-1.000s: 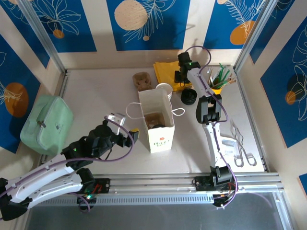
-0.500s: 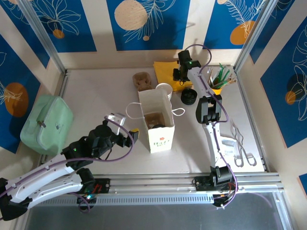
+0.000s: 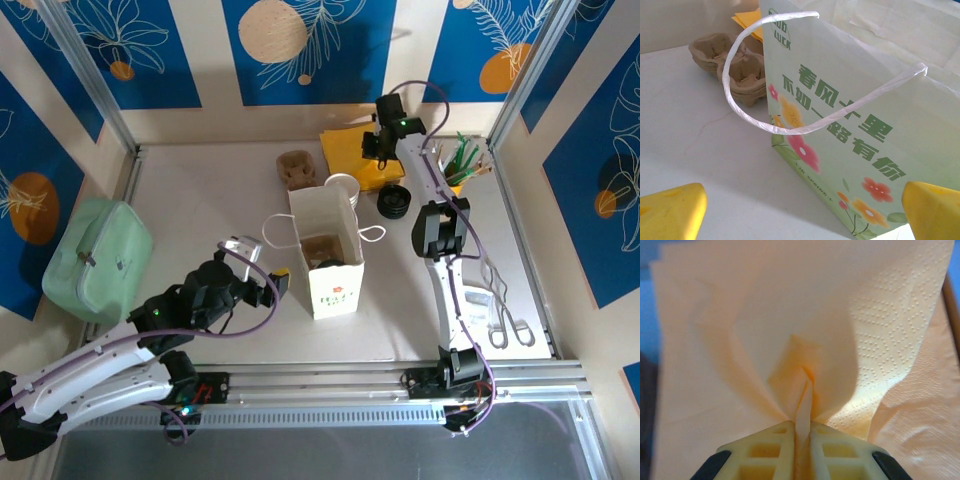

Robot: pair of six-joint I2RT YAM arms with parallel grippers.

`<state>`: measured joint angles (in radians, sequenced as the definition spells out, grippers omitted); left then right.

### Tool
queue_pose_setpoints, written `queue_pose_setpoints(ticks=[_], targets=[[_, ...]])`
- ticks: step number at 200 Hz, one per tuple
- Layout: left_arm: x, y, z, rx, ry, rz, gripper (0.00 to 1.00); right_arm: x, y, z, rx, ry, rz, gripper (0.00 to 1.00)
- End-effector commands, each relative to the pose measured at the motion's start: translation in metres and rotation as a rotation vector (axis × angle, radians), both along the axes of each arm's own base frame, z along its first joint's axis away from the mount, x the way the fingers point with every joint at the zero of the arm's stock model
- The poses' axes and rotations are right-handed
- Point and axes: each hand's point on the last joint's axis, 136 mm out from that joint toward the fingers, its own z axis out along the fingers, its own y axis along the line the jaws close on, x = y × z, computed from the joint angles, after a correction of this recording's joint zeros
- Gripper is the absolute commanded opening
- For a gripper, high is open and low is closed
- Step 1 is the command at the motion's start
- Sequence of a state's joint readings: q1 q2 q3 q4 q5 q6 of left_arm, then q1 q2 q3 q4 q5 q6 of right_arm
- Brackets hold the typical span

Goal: Pack the takeout coffee

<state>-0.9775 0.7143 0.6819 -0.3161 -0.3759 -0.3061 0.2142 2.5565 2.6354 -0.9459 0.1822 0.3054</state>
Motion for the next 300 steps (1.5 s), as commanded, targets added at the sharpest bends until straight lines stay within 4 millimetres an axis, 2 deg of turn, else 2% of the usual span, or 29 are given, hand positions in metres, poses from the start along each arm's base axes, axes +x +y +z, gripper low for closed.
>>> queue_pose_setpoints(ticks=[1, 30, 84, 130, 164, 199, 225, 244, 263, 300], targets=[[-0.002, 0.003, 0.011, -0.021, -0.016, 0.008, 1.0, -0.011, -0.005, 0.086, 0.027, -0.131, 0.014, 0.13], [-0.002, 0.005, 0.008, -0.024, -0.013, 0.016, 0.99, -0.03, -0.01, 0.141, 0.018, -0.208, 0.026, 0.11], [-0.001, 0.012, 0.014, 0.005, -0.006, 0.044, 0.99, -0.092, -0.024, 0.227, -0.023, -0.299, 0.038, 0.1], [-0.007, 0.014, 0.016, -0.047, 0.002, 0.036, 1.0, -0.17, -0.014, 0.286, -0.001, -0.344, 0.121, 0.1], [-0.011, 0.018, 0.014, -0.057, 0.011, 0.034, 0.99, -0.237, 0.003, 0.313, 0.087, -0.338, 0.188, 0.11], [-0.013, 0.022, 0.01, -0.06, 0.011, 0.036, 0.99, -0.303, 0.032, 0.32, 0.201, -0.288, 0.287, 0.11], [-0.013, 0.023, 0.01, -0.056, 0.011, 0.038, 0.99, -0.336, 0.046, 0.307, 0.161, -0.252, 0.327, 0.11], [-0.012, 0.023, 0.009, -0.056, 0.008, 0.042, 1.0, -0.352, 0.05, 0.296, 0.146, -0.233, 0.306, 0.1], [-0.011, 0.019, 0.008, -0.07, 0.009, 0.036, 0.99, -0.367, 0.063, 0.284, 0.147, -0.227, 0.331, 0.11], [-0.01, 0.014, 0.007, -0.068, 0.014, 0.028, 0.99, -0.373, 0.077, 0.259, 0.115, -0.191, 0.331, 0.1]])
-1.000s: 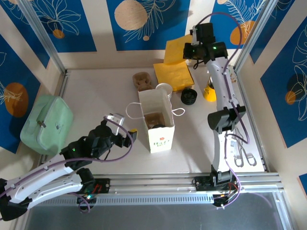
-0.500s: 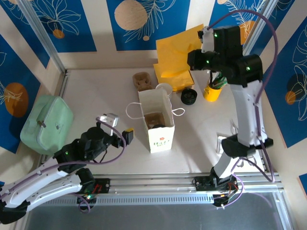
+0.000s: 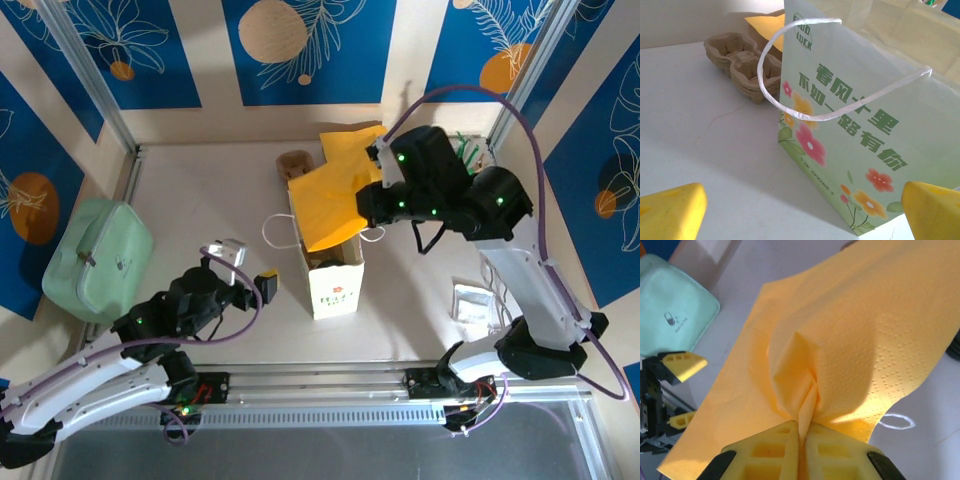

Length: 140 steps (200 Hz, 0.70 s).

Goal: Pack the takeout coffee

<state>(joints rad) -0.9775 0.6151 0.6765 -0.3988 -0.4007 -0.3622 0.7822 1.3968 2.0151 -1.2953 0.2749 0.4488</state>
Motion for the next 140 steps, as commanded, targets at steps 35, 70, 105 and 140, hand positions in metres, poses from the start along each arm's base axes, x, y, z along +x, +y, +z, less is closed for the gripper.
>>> queue_pose_setpoints(ticks=[35, 70, 105, 140], targets=[[0.0, -0.009, 0.003, -0.023, -0.001, -0.021, 0.99, 0.006, 0.01, -0.012, -0.039, -0.046, -0.088, 0.1], [0.0, -0.007, 0.003, -0.023, -0.002, -0.018, 0.99, 0.014, 0.014, -0.032, -0.095, -0.017, -0.106, 0.1], [0.0, -0.008, 0.001, -0.028, 0.001, -0.016, 0.99, 0.02, 0.023, -0.057, -0.135, 0.032, -0.115, 0.1], [0.0, -0.007, -0.002, -0.023, 0.007, -0.011, 0.99, 0.019, 0.031, -0.083, -0.21, 0.128, -0.106, 0.1]])
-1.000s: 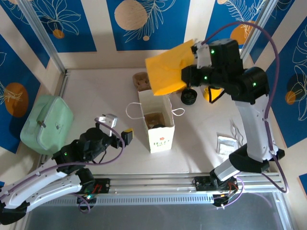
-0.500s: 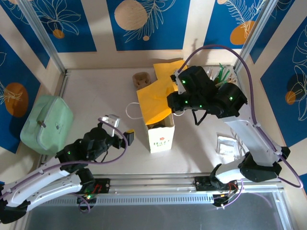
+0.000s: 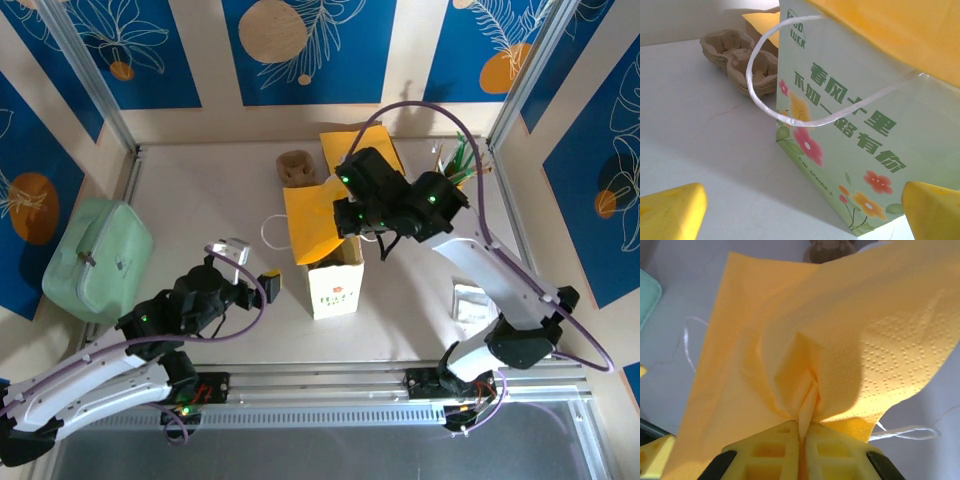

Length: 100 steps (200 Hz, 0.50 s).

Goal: Pack the takeout coffee

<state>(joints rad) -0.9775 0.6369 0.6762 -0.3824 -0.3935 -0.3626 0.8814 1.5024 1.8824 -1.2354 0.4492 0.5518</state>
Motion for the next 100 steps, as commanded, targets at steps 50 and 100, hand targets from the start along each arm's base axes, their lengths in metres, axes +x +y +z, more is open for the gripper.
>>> queue_pose_setpoints(ticks=[50, 100], targets=[[-0.001, -0.003, -0.003, -0.03, 0.008, -0.001, 0.99, -0.005, 0.004, -0.046, -0.131, 0.167, -0.03, 0.07], [-0.002, -0.002, -0.005, -0.034, 0.015, 0.002, 0.99, -0.009, 0.006, -0.07, -0.167, 0.252, -0.032, 0.07]])
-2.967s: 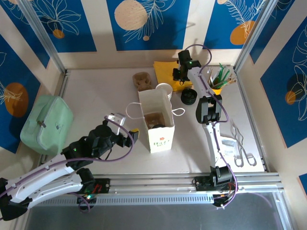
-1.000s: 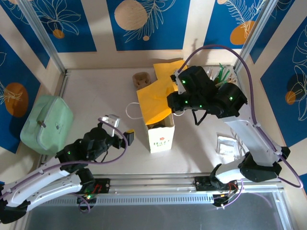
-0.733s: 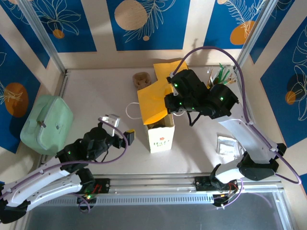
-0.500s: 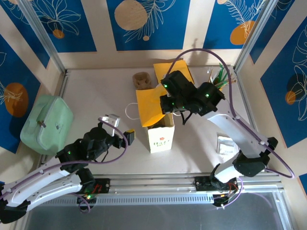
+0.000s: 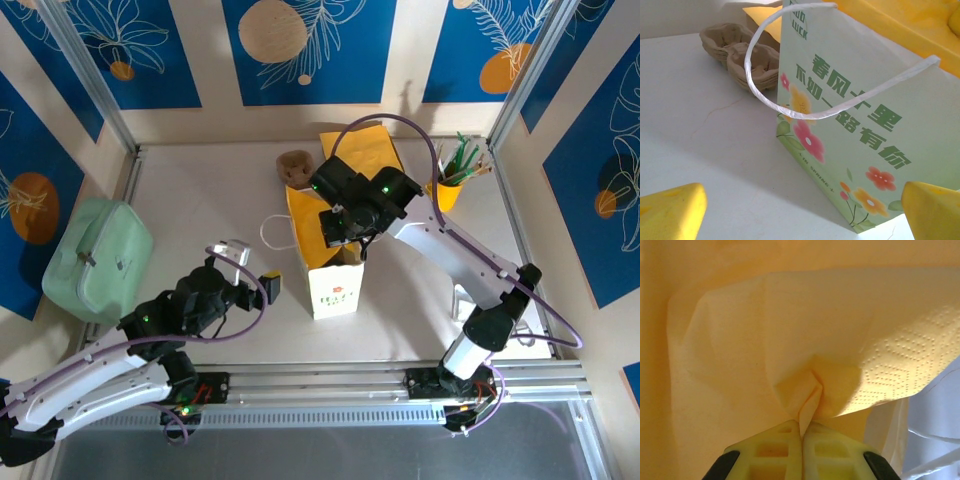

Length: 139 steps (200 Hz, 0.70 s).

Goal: Pack the takeout coffee

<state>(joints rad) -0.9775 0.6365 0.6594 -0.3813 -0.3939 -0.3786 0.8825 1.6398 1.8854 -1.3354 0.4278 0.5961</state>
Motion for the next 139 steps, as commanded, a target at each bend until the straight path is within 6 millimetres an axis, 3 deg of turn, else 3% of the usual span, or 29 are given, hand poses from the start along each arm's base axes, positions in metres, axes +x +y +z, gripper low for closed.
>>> queue_pose_setpoints(ticks=[1, 64, 139], targets=[[-0.002, -0.002, 0.002, -0.034, -0.002, -0.004, 0.99, -0.009, 0.0, -0.013, -0.017, 0.078, -0.011, 0.07], [-0.002, -0.001, -0.001, -0.036, 0.005, 0.002, 0.99, -0.011, -0.002, -0.034, -0.078, 0.146, -0.02, 0.06], [-0.002, 0.007, -0.004, -0.03, -0.008, 0.027, 0.99, -0.013, -0.011, -0.04, -0.203, 0.188, -0.034, 0.11]])
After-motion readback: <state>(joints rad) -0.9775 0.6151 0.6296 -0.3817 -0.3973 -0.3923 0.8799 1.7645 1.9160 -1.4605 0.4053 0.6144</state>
